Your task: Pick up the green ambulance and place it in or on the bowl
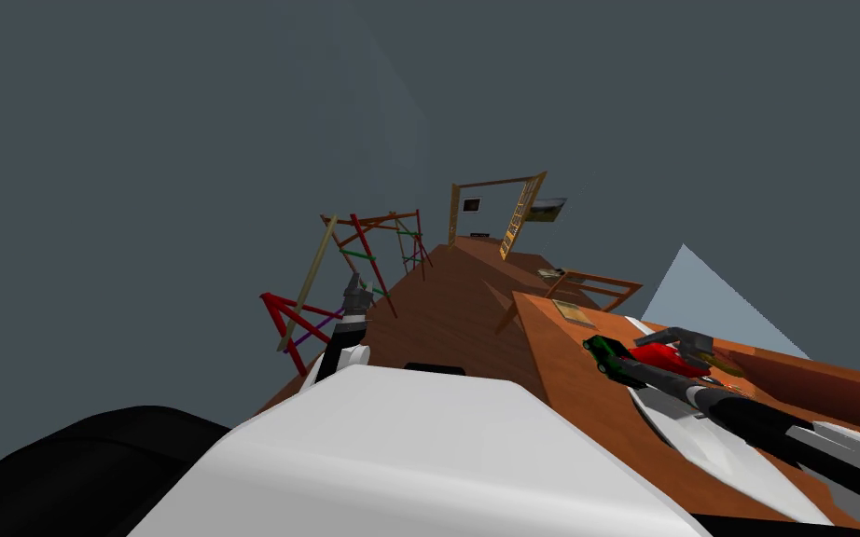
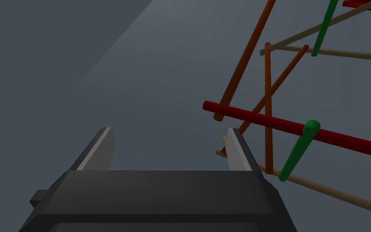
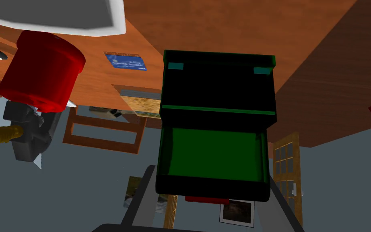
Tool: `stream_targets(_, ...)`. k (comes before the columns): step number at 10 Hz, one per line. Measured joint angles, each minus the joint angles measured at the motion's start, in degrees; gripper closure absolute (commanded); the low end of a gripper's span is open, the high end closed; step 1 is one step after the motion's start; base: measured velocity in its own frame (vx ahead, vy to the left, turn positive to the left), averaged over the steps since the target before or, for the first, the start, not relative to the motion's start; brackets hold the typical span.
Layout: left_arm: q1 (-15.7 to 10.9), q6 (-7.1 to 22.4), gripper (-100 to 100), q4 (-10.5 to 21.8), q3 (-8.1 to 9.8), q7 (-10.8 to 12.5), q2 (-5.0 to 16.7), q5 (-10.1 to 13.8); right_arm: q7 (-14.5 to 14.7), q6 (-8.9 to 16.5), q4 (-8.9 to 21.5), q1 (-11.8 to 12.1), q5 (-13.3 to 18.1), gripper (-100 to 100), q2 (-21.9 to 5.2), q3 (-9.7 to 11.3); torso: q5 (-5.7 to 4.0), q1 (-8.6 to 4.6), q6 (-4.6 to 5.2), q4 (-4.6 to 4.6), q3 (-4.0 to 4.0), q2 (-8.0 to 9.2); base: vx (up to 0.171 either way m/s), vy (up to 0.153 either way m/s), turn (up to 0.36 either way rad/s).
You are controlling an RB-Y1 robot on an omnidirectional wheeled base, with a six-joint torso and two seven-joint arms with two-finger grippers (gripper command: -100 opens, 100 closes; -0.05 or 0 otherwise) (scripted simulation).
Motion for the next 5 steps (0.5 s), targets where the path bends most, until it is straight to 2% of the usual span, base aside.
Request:
stream_targets(1, 0.0, 0.0, 0, 0.0, 0.0, 0.0, 0.0, 0.0, -0.6, -0.8, 0.9, 0.3, -1.1, 100, -1.3, -0.8, 0.05, 0.0, 0.02, 0.02, 0.01, 0.01, 0.062, 0.016, -0.002)
stream_targets(2, 0.0, 0.0, 0, 0.0, 0.0, 0.0, 0.0, 0.0, -1.2, -0.7, 0.2, 1.4, -2.3, 100, -2.7, -1.9, 0.02, -0.04, 0.03, 0.03, 0.03, 0.03, 0.071, 0.005, -0.011)
stream_targets(4, 0.0, 0.0, 0, 0.0, 0.0, 0.0, 0.0, 0.0, -3.0, -1.6, 0.9, 2.1, -4.4, 100, -5.2, -2.2, -0.03, -0.14, 0.07, 0.04, 0.04, 0.04, 0.061, -0.01, -0.024)
stream_targets(5, 0.0, 0.0, 0, 0.0, 0.01, 0.0, 0.0, 0.0, -3.5, -2.1, 0.5, 3.4, -5.4, 100, -6.1, -2.8, -0.04, -0.18, 0.08, 0.06, 0.09, 0.13, 0.037, -0.035, -0.058)
